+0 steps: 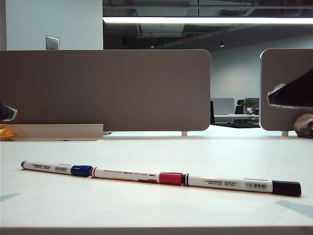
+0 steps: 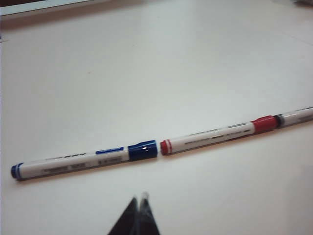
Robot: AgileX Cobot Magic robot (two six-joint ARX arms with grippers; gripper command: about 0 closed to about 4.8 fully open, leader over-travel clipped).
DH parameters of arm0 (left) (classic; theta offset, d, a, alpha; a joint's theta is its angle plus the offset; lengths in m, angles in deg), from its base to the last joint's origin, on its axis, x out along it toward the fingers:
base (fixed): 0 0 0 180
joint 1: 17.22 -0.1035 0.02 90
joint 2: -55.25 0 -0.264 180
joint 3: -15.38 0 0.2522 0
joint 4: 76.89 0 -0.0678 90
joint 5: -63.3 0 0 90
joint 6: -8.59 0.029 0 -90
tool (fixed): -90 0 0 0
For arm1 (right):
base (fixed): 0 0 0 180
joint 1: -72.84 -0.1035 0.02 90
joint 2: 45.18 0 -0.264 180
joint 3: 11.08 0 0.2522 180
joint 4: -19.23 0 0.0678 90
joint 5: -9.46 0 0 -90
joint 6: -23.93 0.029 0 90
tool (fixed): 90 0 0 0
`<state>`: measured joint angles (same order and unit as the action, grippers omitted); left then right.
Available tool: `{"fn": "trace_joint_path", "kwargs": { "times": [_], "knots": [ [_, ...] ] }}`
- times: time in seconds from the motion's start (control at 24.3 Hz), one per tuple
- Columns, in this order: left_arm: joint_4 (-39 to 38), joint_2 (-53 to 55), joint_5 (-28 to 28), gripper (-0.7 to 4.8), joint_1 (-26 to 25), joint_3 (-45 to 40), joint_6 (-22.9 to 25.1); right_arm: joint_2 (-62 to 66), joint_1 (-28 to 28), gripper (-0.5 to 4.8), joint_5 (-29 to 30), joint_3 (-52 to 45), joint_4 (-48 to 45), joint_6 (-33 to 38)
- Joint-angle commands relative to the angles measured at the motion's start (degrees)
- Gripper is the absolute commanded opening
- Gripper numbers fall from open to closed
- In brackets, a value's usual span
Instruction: Pick up the markers one by one and line them up horizontally in a straight line on the table.
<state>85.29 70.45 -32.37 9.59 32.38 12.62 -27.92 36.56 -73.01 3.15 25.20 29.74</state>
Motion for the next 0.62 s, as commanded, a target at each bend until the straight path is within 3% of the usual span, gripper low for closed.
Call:
{"fn": "trace_joint_path", "kwargs": {
  "times": [0.04,0.62],
  "knots": [
    [0.35,0.00,2.16,-0.05,-0.02,-0.61,0.42,-0.04,0.00,-0.05,0.04,-0.42,0.70,0.22],
    [-0.79,0.00,5.55,-0.05,-0.02,-2.40,0.04,-0.07,0.02,-0.01,0.02,-0.42,12.72,0.20]
  ]
}}
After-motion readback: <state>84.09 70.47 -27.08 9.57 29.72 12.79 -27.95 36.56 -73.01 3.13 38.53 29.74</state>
